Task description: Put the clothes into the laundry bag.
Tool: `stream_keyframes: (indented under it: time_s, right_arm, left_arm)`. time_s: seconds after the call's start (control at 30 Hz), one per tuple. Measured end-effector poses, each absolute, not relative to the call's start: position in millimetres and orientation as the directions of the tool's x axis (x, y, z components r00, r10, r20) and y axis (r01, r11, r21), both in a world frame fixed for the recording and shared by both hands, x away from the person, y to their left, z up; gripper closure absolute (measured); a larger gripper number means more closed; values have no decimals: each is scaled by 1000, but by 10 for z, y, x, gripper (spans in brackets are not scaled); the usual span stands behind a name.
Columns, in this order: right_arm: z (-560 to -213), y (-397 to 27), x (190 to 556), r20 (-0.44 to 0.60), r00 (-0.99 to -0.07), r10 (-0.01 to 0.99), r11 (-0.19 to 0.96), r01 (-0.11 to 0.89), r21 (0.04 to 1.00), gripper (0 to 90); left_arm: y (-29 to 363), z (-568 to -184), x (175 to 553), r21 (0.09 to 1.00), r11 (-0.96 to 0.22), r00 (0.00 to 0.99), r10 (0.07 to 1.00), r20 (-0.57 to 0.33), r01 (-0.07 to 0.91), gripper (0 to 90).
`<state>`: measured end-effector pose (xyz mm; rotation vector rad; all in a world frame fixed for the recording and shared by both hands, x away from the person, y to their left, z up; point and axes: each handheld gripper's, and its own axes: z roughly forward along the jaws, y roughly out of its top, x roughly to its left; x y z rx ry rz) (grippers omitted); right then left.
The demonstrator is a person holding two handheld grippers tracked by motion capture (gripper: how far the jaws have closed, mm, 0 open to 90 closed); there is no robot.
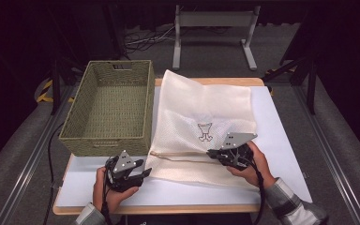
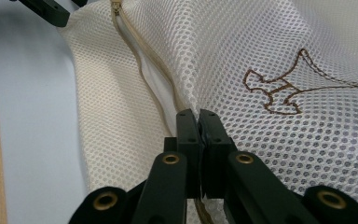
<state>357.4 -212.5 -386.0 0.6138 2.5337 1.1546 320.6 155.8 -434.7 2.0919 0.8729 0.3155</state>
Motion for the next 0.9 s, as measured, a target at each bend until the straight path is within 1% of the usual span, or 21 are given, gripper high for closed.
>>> stream_keyframes:
  time_s: [0.03, 0.13, 0.27, 0.33, 0.4, 0.43, 0.47, 0.5, 0.53, 0.63, 0.9]
  right_arm:
    - [-3862, -2124, 3573, -85, -868, 490, 589, 258, 766, 883]
    - [-3864, -2117, 3568, -85, -871, 484, 592, 254, 764, 883]
    - [-3877, -2105, 3558, -85, -876, 474, 599, 250, 761, 883]
    - [-3881, -2109, 3561, -85, -877, 473, 598, 248, 762, 883]
    - [-3882, -2111, 3555, -87, -876, 474, 598, 247, 763, 882]
    - [-3880, -2112, 3553, -88, -876, 475, 597, 247, 764, 882]
    - [-3880, -2113, 3551, -89, -875, 476, 597, 247, 764, 882]
    - [-3881, -2112, 3550, -90, -875, 475, 599, 246, 762, 882]
    - [-3884, -2110, 3550, -95, -876, 473, 603, 243, 760, 882]
    - [-3891, -2108, 3549, -98, -875, 474, 606, 243, 757, 882]
    - [-3926, -2113, 3572, -98, -867, 488, 609, 258, 750, 879]
  left_arm:
    - [1562, -4372, 3259, 773, -399, 726, 678, -114, 494, 517]
    - [1551, -4411, 3331, 757, -410, 725, 678, -120, 509, 488]
    - [1517, -4467, 3420, 732, -430, 733, 666, -138, 529, 513]
    - [1498, -4482, 3440, 726, -442, 745, 652, -144, 527, 544]
    - [1481, -4492, 3449, 716, -461, 748, 651, -129, 525, 592]
    - [1482, -4497, 3453, 714, -462, 753, 643, -138, 526, 640]
    - [1480, -4496, 3453, 712, -464, 753, 644, -138, 527, 718]
    - [1479, -4493, 3451, 712, -466, 756, 640, -138, 525, 775]
    - [1478, -4488, 3448, 713, -467, 757, 638, -138, 523, 815]
    - [1469, -4472, 3435, 715, -476, 764, 633, -126, 512, 854]
    - [1457, -4432, 3403, 721, -495, 783, 613, -106, 485, 863]
